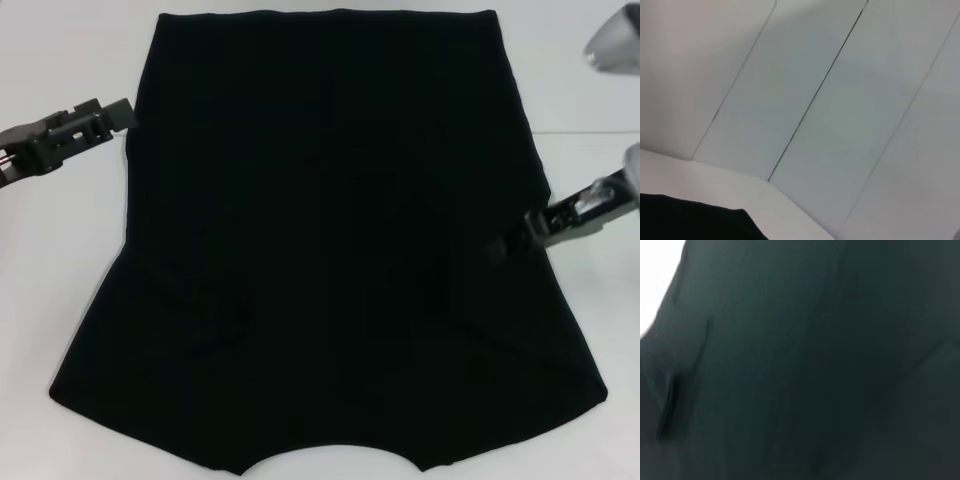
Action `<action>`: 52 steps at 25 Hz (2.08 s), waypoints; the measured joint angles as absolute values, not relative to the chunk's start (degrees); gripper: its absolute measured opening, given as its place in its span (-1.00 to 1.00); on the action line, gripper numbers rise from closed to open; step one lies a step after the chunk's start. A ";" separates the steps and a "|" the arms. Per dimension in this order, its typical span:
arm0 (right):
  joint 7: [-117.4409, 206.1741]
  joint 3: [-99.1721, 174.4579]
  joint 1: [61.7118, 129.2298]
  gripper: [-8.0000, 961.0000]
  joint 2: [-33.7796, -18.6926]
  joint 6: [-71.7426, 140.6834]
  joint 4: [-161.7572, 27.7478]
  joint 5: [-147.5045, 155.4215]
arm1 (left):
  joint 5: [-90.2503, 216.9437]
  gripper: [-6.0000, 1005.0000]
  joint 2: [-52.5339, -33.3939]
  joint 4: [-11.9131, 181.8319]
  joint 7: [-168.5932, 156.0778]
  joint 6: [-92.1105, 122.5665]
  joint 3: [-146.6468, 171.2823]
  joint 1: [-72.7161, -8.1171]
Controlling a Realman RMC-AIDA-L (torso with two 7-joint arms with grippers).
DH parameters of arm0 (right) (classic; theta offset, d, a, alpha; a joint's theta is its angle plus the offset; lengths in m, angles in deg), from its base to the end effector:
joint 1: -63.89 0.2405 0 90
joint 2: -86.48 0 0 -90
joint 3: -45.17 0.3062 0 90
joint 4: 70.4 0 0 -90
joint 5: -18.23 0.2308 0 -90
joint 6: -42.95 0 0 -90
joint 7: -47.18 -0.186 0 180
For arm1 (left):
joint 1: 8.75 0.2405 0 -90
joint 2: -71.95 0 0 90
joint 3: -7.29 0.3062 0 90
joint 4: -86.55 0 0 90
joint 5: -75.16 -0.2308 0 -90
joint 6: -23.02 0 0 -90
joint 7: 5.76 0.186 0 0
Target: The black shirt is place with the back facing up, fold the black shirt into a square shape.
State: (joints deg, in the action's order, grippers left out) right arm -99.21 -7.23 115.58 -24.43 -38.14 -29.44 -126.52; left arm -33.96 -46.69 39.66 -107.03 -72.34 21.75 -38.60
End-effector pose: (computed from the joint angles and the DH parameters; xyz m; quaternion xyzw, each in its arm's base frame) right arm 0.2508 0.4945 -0.0199 -0.8407 0.5140 -0.0475 0.1637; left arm -0.3071 0.4045 0.0614 -0.8003 -0.3578 -0.4183 0.2377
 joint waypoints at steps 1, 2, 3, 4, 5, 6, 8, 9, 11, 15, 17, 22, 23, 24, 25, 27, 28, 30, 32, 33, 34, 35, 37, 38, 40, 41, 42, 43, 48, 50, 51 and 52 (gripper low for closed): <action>-98.79 -4.83 115.34 -0.52 -24.20 -38.22 -29.27 -126.21 | -33.94 0.68 -46.67 39.73 -107.09 -72.38 21.67 -38.55; -98.07 -1.92 115.04 -0.46 -23.98 -38.24 -29.10 -125.57 | -33.94 0.68 -46.62 39.72 -107.20 -72.39 21.64 -38.46; -96.99 0.82 114.67 -0.40 -23.81 -38.26 -29.01 -124.55 | -34.05 0.68 -46.52 39.55 -107.43 -72.51 21.66 -38.27; -95.78 3.33 114.23 -0.33 -23.63 -38.30 -28.98 -122.88 | -34.35 0.68 -46.43 39.32 -107.75 -72.68 21.62 -38.03; -94.64 5.59 113.62 -0.27 -23.37 -38.35 -29.07 -120.94 | -34.91 0.68 -46.28 38.80 -108.49 -72.95 21.44 -37.59; -93.93 6.62 112.97 -0.20 -22.95 -38.38 -29.31 -118.94 | -35.64 0.68 -46.16 38.09 -109.52 -73.33 21.34 -37.18; -93.49 7.02 112.21 -0.03 -22.29 -38.37 -29.53 -117.33 | -38.19 0.67 -45.80 35.72 -112.65 -74.63 21.12 -36.17; -93.35 6.79 111.95 0.05 -21.93 -38.39 -29.54 -117.27 | -40.20 0.67 -45.58 34.15 -114.52 -75.77 21.06 -35.57; -93.53 6.24 111.81 0.22 -21.49 -38.58 -29.55 -118.14 | -44.92 0.67 -45.34 30.99 -117.59 -79.12 21.07 -34.78; -95.16 5.78 111.67 0.22 -20.73 -38.76 -29.56 -120.30 | -56.99 0.67 -44.86 26.03 -126.68 -82.92 21.54 -34.98; -95.27 5.73 111.45 0.17 -20.43 -38.93 -29.55 -120.42 | -65.65 0.64 -44.05 25.08 -132.20 -83.54 21.79 -36.63; -95.37 6.36 110.86 0.17 -20.09 -39.22 -29.17 -120.44 | -73.57 0.53 -43.74 25.74 -136.65 -83.08 22.71 -38.65; -95.38 6.39 110.76 0.17 -20.08 -39.24 -29.11 -120.42 | -73.60 0.51 -43.81 26.00 -136.83 -82.92 22.89 -38.71; -95.40 6.39 110.70 0.17 -20.08 -39.27 -29.10 -120.42 | -73.77 0.50 -43.81 26.55 -137.24 -82.34 23.22 -38.80; -95.43 6.40 110.69 0.17 -20.07 -39.29 -29.10 -120.42 | -74.14 0.41 -43.81 27.06 -137.61 -81.80 23.54 -38.83; -95.49 6.36 110.66 0.16 -20.06 -39.43 -29.23 -120.43 | -75.71 0.23 -43.80 27.96 -138.90 -79.89 24.02 -38.88; -95.50 6.32 110.63 0.16 -20.06 -39.46 -29.29 -120.44 | -76.90 0.14 -43.80 28.39 -139.66 -78.69 24.23 -38.88; -95.52 6.29 110.57 0.16 -20.05 -39.47 -29.41 -120.44 | -77.81 0.03 -43.82 29.11 -140.23 -77.35 24.52 -38.89; -95.53 6.26 110.56 0.16 -20.06 -39.40 -29.47 -120.44 | -78.20 -0.03 -43.86 29.86 -140.76 -75.86 24.66 -38.79; -95.53 6.26 110.56 0.16 -20.07 -39.32 -29.49 -120.44 | -78.55 -0.06 -43.88 30.17 -141.12 -75.11 24.69 -38.73; -95.54 6.26 110.56 0.16 -20.10 -39.26 -29.51 -120.44 | -79.09 -0.09 -43.90 30.57 -141.52 -74.28 24.73 -38.69; -95.55 6.29 110.56 0.16 -20.13 -39.23 -29.51 -120.44 | -79.60 -0.12 -43.92 31.09 -141.81 -73.67 24.77 -38.69; -95.55 6.40 110.56 0.16 -20.18 -39.21 -29.52 -120.43 | -80.61 -0.18 -43.94 32.44 -142.08 -72.56 24.85 -38.75; -95.55 6.41 110.56 0.16 -20.18 -39.21 -29.53 -120.43 | -80.84 -0.21 -43.95 32.92 -142.16 -72.15 24.92 -38.78; -95.55 6.42 110.56 0.16 -20.19 -39.21 -29.53 -120.41 | -80.97 -0.27 -44.08 33.53 -142.58 -71.12 25.24 -38.82; -95.55 6.43 110.56 0.16 -20.20 -39.22 -29.53 -120.39 | -80.98 -0.27 -44.16 33.67 -142.79 -70.73 25.41 -38.82; -95.55 6.44 110.56 0.16 -20.20 -39.24 -29.53 -120.38 | -80.98 -0.26 -44.25 33.78 -142.98 -70.38 25.63 -38.83; -95.55 6.45 110.56 0.16 -20.21 -39.26 -29.53 -120.35 | -80.99 -0.26 -44.29 33.87 -143.14 -70.06 25.79 -38.83; -95.56 6.48 110.53 0.16 -20.22 -39.44 -29.53 -120.21 | -81.02 -0.24 -44.35 33.99 -143.71 -68.57 26.33 -38.70; -95.56 6.50 110.51 0.16 -20.22 -39.46 -29.53 -120.17 | -81.02 -0.23 -44.35 33.99 -143.74 -68.38 26.34 -38.66; -95.55 6.50 110.49 0.16 -20.22 -39.47 -29.53 -120.16 | -81.03 -0.23 -44.35 34.00 -143.74 -68.23 26.35 -38.62; -95.56 6.50 110.47 0.16 -20.22 -39.47 -29.53 -120.15 | -81.03 -0.22 -44.35 33.99 -143.75 -68.12 26.35 -38.59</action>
State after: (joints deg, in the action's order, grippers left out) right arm -95.56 6.50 110.47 -20.22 -39.47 -29.53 -120.15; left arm -81.03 -44.35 33.99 -143.75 -68.12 26.35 -38.59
